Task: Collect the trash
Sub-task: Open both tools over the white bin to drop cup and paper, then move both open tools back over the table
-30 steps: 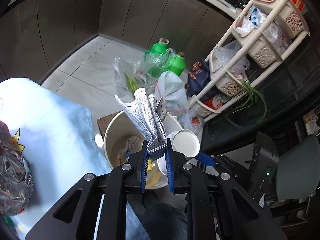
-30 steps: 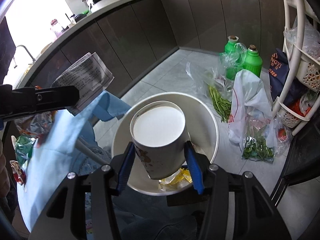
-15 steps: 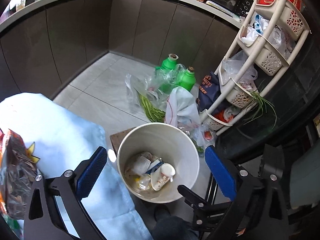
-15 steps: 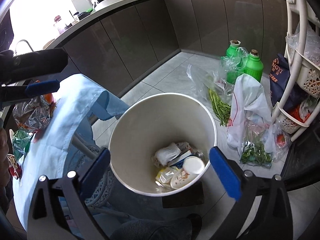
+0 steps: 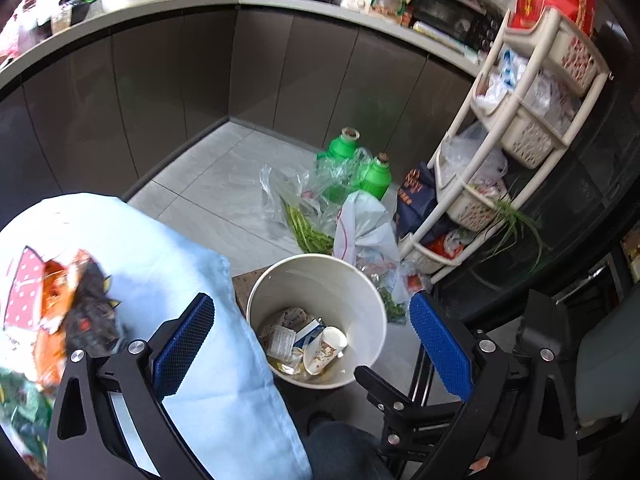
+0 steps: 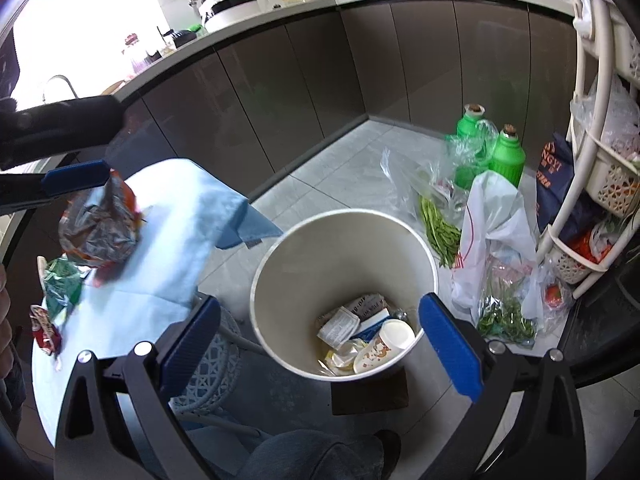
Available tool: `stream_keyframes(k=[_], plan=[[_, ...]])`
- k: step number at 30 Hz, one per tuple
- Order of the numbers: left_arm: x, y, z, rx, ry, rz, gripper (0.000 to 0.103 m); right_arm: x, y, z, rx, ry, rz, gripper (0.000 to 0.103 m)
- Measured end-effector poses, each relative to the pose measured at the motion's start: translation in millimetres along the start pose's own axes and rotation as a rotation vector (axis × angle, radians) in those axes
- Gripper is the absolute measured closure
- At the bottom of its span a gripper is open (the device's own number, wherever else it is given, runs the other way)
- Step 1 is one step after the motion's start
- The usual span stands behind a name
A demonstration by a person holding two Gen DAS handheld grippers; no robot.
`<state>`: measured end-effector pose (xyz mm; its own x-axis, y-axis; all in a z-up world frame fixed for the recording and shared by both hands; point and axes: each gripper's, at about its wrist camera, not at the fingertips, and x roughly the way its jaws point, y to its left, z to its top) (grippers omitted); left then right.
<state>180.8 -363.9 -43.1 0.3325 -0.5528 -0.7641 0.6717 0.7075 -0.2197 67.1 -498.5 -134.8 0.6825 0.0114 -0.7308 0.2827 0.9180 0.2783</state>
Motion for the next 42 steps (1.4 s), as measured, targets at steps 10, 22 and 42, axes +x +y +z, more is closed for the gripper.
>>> stream_keyframes(k=[10, 22, 42], plan=[[-87.4, 29.7, -33.0, -0.119, -0.028, 0.068, 0.009, -41.0, 57.1, 6.0, -0.115, -0.035, 0.053, 0.004], [-161.9, 137.9, -119.8, -0.371, -0.038, 0.226, 0.009, -48.6, 146.8, -1.6, -0.24, -0.017, 0.148, 0.004], [-194.4, 238.5, -213.8, -0.577, -0.029, 0.23, 0.016, 1.0, 290.8, -10.7, -0.453, 0.158, 0.376, 0.024]])
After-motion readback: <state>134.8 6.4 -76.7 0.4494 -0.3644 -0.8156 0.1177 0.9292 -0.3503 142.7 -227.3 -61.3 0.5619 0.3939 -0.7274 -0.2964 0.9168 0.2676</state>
